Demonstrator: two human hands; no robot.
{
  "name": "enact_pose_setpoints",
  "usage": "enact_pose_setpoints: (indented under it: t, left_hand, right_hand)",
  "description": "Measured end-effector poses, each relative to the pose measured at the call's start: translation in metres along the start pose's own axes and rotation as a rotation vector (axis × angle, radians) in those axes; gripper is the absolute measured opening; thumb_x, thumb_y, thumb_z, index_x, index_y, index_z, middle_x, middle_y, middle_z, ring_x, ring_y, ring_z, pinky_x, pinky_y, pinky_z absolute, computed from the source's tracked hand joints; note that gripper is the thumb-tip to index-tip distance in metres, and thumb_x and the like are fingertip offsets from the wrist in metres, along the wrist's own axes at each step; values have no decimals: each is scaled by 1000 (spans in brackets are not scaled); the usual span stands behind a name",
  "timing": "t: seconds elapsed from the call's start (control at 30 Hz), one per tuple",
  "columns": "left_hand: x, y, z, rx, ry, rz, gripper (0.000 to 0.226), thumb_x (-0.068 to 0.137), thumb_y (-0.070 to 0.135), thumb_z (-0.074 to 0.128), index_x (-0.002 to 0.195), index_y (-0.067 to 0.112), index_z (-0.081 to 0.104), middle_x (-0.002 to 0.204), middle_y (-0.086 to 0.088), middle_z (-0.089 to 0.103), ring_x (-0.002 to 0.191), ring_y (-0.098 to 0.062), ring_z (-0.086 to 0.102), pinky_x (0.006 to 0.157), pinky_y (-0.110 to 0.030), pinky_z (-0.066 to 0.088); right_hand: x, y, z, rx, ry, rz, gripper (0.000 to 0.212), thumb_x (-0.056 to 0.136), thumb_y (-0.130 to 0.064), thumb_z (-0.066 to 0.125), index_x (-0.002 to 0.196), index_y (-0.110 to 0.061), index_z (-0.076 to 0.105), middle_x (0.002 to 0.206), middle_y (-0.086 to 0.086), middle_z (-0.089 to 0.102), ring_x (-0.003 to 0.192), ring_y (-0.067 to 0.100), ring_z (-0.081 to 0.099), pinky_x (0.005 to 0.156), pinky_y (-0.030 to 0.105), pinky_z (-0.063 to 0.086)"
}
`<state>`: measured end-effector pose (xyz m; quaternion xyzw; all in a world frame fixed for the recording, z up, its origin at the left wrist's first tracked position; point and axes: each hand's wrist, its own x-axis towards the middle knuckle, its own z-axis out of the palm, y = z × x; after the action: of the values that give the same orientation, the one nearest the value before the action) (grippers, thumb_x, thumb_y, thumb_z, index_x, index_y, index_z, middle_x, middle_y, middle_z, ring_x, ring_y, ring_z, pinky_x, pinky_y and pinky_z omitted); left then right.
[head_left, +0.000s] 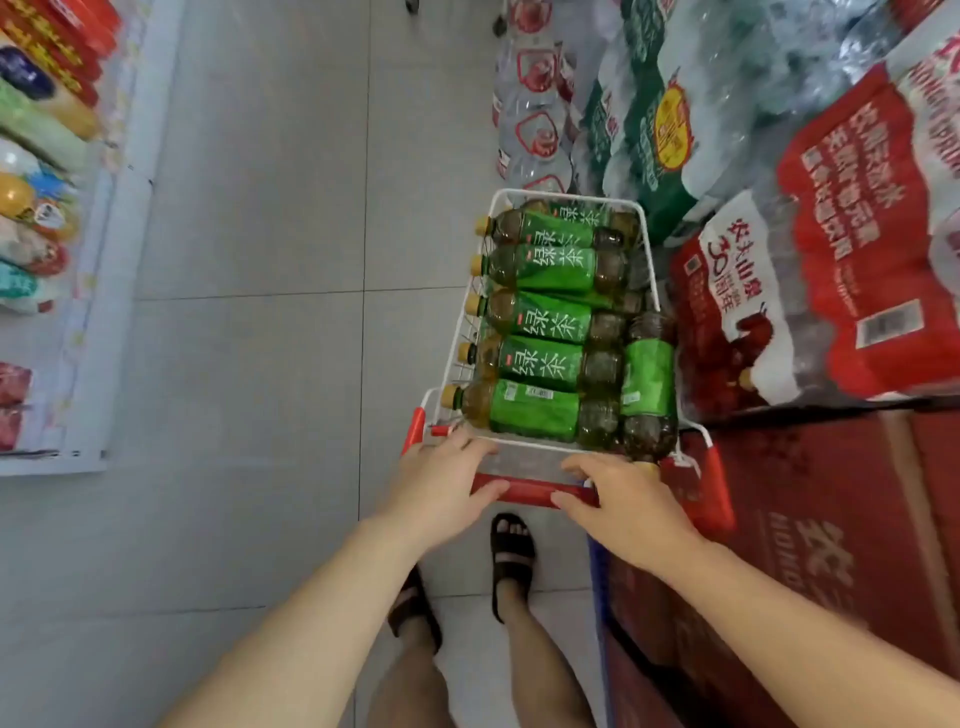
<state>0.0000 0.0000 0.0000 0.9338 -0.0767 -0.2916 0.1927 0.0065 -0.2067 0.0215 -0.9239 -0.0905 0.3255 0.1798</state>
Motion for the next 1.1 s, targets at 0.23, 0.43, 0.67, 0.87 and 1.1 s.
enact_pose_setpoints:
  t: [0.23,0.43,0.67,0.87,1.1]
  left_hand:
    - [6,-18,19,177,0,97,42,93,59,34,111,29,57,104,8,65,98,-19,60,86,-34,42]
    - [-3,-24,24,152,75,123,39,94,54,37,99,22,59,95,3,64,92,-21,58,82,-33,37]
    - [-51,-46,47,79,78,93,35,94,54,39,92,23,56,92,2,64,89,-22,58,78,-34,33]
    - [-118,-67,78,-7,79,5,36,93,55,39,102,26,59,93,6,64,89,-18,58,83,-33,37]
    - [-180,-90,109,-76,141,-156,33,92,55,41,104,31,60,91,10,65,87,-13,59,83,-30,38]
  right_hand:
    - [6,-4,40,-144,83,4,44,92,-59,35,124,-33,50,113,-11,58,107,16,51,88,33,31]
    - [2,-8,65,-162,240,30,43,90,-62,35,118,-36,54,105,-14,60,101,14,51,84,33,21]
    - [-25,-28,109,-174,389,-71,59,81,-68,23,107,-33,62,89,-14,61,88,14,54,73,30,14]
    - [-61,-54,151,-193,359,-151,43,85,-63,34,95,-32,64,80,-14,64,72,13,54,70,29,14]
    - [-80,-80,189,-234,381,-329,33,85,-57,43,89,-31,63,76,-13,62,69,15,57,75,34,25]
